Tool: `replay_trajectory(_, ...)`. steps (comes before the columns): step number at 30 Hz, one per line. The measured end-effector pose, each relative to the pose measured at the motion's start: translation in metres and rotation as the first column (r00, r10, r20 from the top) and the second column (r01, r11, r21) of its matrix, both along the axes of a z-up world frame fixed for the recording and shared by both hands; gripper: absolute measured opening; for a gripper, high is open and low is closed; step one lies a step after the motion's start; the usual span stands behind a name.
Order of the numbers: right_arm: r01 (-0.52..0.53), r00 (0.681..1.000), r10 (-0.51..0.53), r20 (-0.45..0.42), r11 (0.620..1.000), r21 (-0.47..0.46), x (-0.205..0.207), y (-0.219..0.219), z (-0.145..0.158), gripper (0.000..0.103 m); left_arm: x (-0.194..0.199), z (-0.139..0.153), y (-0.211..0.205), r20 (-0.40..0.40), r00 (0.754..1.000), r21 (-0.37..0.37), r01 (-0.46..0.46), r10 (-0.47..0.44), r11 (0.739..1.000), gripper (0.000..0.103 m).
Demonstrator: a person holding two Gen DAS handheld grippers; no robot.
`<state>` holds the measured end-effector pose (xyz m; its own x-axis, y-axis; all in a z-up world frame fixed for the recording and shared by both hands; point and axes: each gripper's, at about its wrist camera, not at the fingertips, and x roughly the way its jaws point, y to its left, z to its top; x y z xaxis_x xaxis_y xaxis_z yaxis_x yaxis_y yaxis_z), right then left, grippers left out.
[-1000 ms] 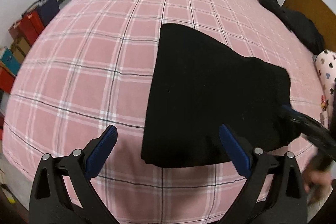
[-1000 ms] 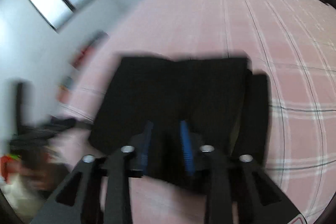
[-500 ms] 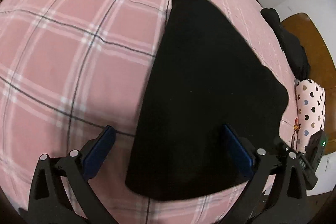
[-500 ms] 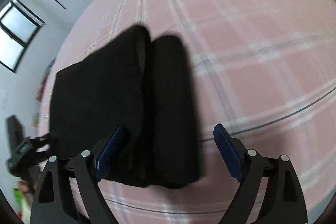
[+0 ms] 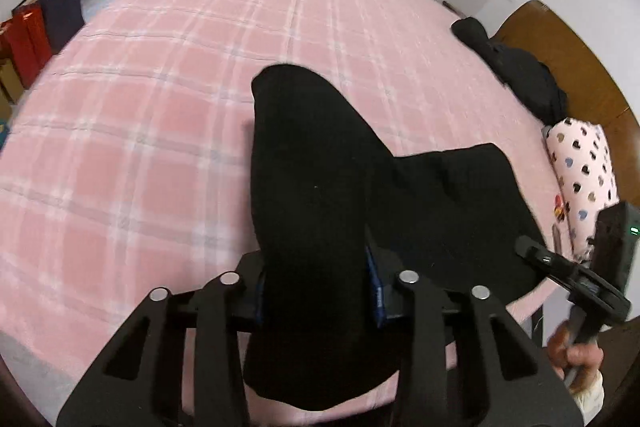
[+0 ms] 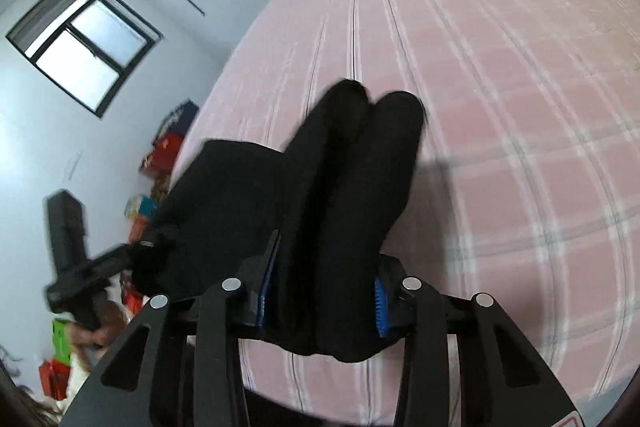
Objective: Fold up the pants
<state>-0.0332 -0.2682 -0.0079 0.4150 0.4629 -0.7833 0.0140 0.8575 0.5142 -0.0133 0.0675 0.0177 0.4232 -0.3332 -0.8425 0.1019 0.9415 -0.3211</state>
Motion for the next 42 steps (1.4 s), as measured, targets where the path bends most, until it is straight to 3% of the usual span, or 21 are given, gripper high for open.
replay_trajectory(2,-0.001,0.996,-0.013,-0.090,0.989,-0.147,-0.006,0.013,-0.034,0.056,-0.007,-0.018,0.012,-0.024,1.000,0.074,-0.013,0.014,0.997,0.075)
replay_trajectory(3,0.025,0.993,-0.043,-0.105,0.985,-0.169,-0.015,0.013,-0.042,0.052,-0.011,-0.030,0.016,-0.025,0.999,0.153,-0.041,0.045,0.987,0.081)
replay_trajectory(4,0.066,0.995,-0.076,-0.068,0.989,-0.134,-0.021,0.010,-0.032,0.052,-0.017,-0.045,0.023,-0.021,0.996,0.258,-0.075,0.083,0.963,0.081)
replay_trajectory(5,0.117,0.993,-0.121,-0.017,0.982,-0.147,-0.026,0.006,-0.017,0.054,-0.020,-0.051,0.027,-0.026,0.996,0.257,-0.075,0.085,0.963,0.081)
replay_trajectory(7,0.132,0.989,-0.118,0.091,0.976,-0.174,-0.027,0.011,0.012,0.056,-0.023,-0.052,0.039,-0.038,0.992,0.167,-0.113,0.121,0.979,0.082)
replay_trajectory(9,0.061,0.995,-0.040,0.092,0.970,-0.237,-0.011,0.028,0.022,0.064,-0.023,-0.047,0.040,-0.027,0.989,0.119,-0.143,0.147,0.983,0.089)
replay_trajectory(12,0.045,0.995,-0.015,0.100,0.951,-0.305,0.005,0.056,0.013,0.063,-0.017,-0.039,0.026,0.008,0.989,0.190,-0.149,0.150,0.970,0.089)
replay_trajectory(14,0.049,0.995,-0.017,0.098,0.943,-0.330,0.022,0.064,-0.003,0.051,-0.010,-0.032,0.014,0.038,0.991,0.272,-0.135,0.130,0.953,0.089)
replay_trajectory(15,0.051,0.998,-0.033,0.053,0.920,-0.389,0.031,0.063,-0.021,0.050,-0.011,-0.031,0.011,0.046,0.992,0.299,-0.127,0.118,0.946,0.089)
replay_trajectory(17,0.080,0.997,-0.079,0.017,0.938,-0.338,0.036,0.050,-0.043,0.050,-0.012,-0.029,0.010,0.050,0.994,0.343,-0.110,0.099,0.933,0.089)
replay_trajectory(18,0.133,0.991,-0.132,0.023,0.950,-0.281,0.032,0.039,-0.040,0.050,-0.011,-0.030,0.007,0.050,0.995,0.355,-0.100,0.088,0.930,0.089)
replay_trajectory(20,0.176,0.984,-0.169,0.049,0.939,-0.297,0.022,0.035,-0.028,0.052,-0.008,-0.031,0.002,0.058,0.996,0.391,-0.087,0.069,0.916,0.090)
replay_trajectory(23,0.189,0.982,-0.177,0.068,0.933,-0.306,-0.002,0.027,-0.020,0.060,-0.007,-0.037,-0.001,0.058,0.997,0.420,-0.072,0.053,0.905,0.090)
replay_trajectory(24,0.187,0.982,-0.180,0.052,0.939,-0.288,-0.008,0.022,-0.022,0.070,-0.009,-0.039,-0.001,0.056,0.997,0.424,-0.069,0.050,0.903,0.090)
replay_trajectory(26,0.183,0.981,-0.193,-0.021,0.957,-0.225,-0.015,0.013,-0.031,0.074,-0.016,-0.043,-0.005,0.051,0.997,0.429,-0.070,0.053,0.901,0.090)
replay_trajectory(30,0.218,0.967,-0.227,-0.114,0.972,-0.086,-0.019,-0.003,-0.039,0.076,-0.021,-0.051,-0.003,0.045,0.996,0.409,-0.087,0.075,0.909,0.094)
replay_trajectory(35,0.220,0.962,-0.223,-0.154,0.975,-0.039,-0.025,-0.012,-0.049,0.081,-0.023,-0.055,-0.005,0.069,0.996,0.414,-0.086,0.063,0.906,0.095)
replay_trajectory(42,0.214,0.959,-0.206,-0.194,0.977,0.022,-0.024,-0.016,-0.055,0.082,-0.025,-0.061,0.000,0.043,0.997,0.332,-0.082,0.071,0.940,0.096)
